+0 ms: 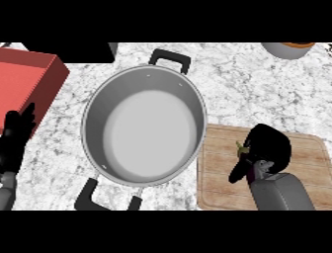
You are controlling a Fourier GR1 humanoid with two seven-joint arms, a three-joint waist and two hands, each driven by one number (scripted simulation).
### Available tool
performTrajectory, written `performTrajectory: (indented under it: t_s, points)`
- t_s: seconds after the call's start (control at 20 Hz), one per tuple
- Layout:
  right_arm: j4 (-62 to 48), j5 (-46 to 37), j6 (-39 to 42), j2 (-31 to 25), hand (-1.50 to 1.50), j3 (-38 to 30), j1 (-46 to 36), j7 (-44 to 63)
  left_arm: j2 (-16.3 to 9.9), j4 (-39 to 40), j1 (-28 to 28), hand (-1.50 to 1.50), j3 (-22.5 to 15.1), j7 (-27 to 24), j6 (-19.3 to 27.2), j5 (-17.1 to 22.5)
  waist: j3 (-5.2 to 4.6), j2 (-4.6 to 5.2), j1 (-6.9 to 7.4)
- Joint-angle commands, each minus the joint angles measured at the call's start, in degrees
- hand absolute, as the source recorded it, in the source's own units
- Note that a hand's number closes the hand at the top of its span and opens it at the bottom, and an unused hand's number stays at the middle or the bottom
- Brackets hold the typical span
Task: Pick the eggplant from the cutting board and place it in the pot
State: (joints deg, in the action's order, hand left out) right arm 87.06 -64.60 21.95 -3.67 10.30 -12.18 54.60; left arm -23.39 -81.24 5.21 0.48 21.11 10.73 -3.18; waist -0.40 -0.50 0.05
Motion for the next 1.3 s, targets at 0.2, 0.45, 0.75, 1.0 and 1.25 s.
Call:
performTrajectory:
  t_s: [0.2, 0.45, 0.75, 1.0, 1.25]
  points:
    - [13.0, -0.1, 0.4, -5.9, 1.50, 5.4, 11.3, -10.0, 1.0, -1.2, 1.2, 0.00, 0.8, 2.8, -0.1, -2.2, 0.40, 0.31, -0.70]
    - [29.1, 6.2, -1.6, -15.8, 1.50, 4.3, 24.3, -24.2, 0.5, -0.6, -1.7, 0.00, 2.5, 0.4, -1.6, -0.1, 0.39, 0.15, -1.46]
    - [44.7, 1.2, -4.2, -20.0, 1.50, 1.2, 29.3, -22.6, 0.5, 1.0, 0.0, 0.00, 3.6, 0.1, -1.9, -0.5, 0.33, 0.21, -1.75]
    - [55.7, 2.1, -8.1, -16.8, 1.50, 0.3, 24.5, -22.7, 2.0, -2.5, -1.7, 0.00, 1.7, 1.1, -1.4, -1.5, 0.35, 0.14, -0.71]
    - [62.3, 3.2, -13.4, -12.5, 1.50, 4.6, 20.4, -24.1, 1.0, -2.3, -1.5, 0.00, 2.5, 1.1, -1.8, -1.6, 0.31, -0.23, -1.06]
